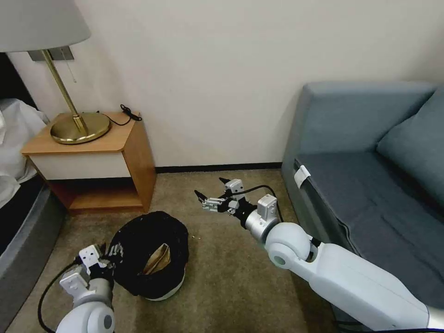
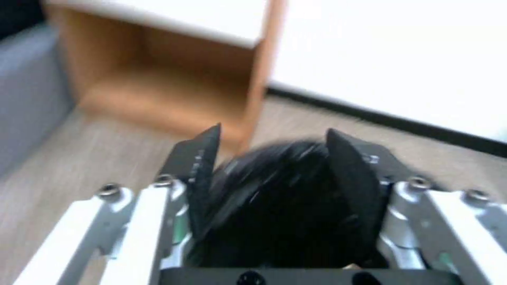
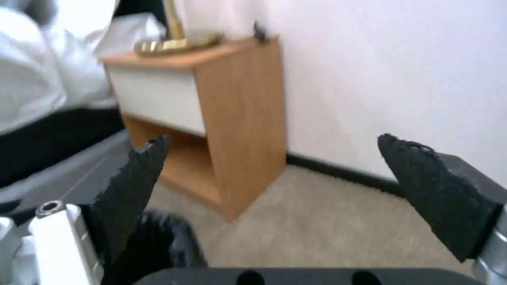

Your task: Pick up the trash bin, then pick up the garbage on the floor and place it into the trash bin.

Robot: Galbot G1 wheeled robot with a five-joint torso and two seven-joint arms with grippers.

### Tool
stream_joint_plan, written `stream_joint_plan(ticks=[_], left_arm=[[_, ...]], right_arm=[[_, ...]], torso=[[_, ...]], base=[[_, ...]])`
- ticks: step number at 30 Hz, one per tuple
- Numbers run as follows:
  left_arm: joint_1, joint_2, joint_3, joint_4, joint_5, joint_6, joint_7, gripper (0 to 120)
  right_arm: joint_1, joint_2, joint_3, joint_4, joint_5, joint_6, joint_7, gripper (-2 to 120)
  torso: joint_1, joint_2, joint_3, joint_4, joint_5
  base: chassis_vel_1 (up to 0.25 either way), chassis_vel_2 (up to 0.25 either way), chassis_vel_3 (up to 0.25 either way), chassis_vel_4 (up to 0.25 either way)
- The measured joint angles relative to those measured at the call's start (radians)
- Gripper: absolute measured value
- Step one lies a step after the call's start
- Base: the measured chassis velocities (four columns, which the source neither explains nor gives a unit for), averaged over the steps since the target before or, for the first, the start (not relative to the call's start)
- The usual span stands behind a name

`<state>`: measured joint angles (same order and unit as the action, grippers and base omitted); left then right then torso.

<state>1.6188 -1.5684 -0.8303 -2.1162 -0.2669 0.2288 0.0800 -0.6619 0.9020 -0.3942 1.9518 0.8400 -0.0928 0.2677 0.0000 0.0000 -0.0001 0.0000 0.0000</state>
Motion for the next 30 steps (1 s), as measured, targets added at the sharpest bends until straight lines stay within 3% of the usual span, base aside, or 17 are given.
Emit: stream_joint_plan(ticks=[1,3,7,10,14,15,19,24,30], left_arm=[[0.000,0.000,0.000,0.000,0.000,0.000,0.000,64],[0.023,0.014,-0.021,-0.017,0.031,-0.065,0.110,75],[0.041,0.039,-0.024,-0.040,0.020,-0.091,0.155,89],[0.044,0.050,-0.014,-0.049,0.016,-0.092,0.152,97],[0.052,0.065,0.032,-0.058,0.024,-0.097,0.109,100],[0.052,0.065,0.032,-0.058,0.024,-0.097,0.109,100],[0.051,0.072,0.079,-0.065,0.024,-0.106,0.071,100],[0.062,0.091,0.088,-0.070,0.011,-0.129,0.064,100],[0.066,0.105,0.086,-0.067,0.003,-0.145,0.063,100]], right_arm=[[0.000,0.000,0.000,0.000,0.000,0.000,0.000,99],[-0.063,0.008,0.072,0.027,-0.043,0.037,0.018,100],[-0.211,0.038,0.232,0.086,-0.188,0.071,0.047,100],[-0.326,0.076,0.361,0.125,-0.312,0.063,0.081,100],[-0.558,0.195,0.533,0.187,-0.538,0.084,0.118,100],[-0.558,0.195,0.533,0.187,-0.538,0.084,0.118,100],[-0.735,0.331,0.584,0.210,-0.715,0.146,0.143,100],[-0.818,0.409,0.587,0.248,-0.807,0.166,0.167,100],[-0.845,0.433,0.589,0.265,-0.827,0.169,0.173,100]], torso=[[0.000,0.000,0.000,0.0000,0.0000],[0.000,0.000,0.000,0.0003,0.0000],[0.000,0.000,0.000,0.0001,0.0000],[0.000,0.000,0.000,0.0000,-0.0002],[0.000,0.000,0.000,0.0000,0.0001],[0.000,0.000,0.000,0.0000,0.0001],[0.000,0.000,0.000,-0.0002,0.0000],[0.000,0.000,0.000,-0.0001,-0.0001],[0.000,0.000,0.000,0.0000,-0.0001]], base=[[0.000,0.000,0.000,0.000],[0.000,0.000,0.000,0.000],[0.000,0.000,0.000,0.000],[0.000,0.000,0.000,0.000],[0.000,0.000,0.000,0.000],[0.000,0.000,0.000,0.000],[0.000,0.000,0.000,0.000],[0.000,0.000,0.000,0.000],[0.000,0.000,0.000,0.000]])
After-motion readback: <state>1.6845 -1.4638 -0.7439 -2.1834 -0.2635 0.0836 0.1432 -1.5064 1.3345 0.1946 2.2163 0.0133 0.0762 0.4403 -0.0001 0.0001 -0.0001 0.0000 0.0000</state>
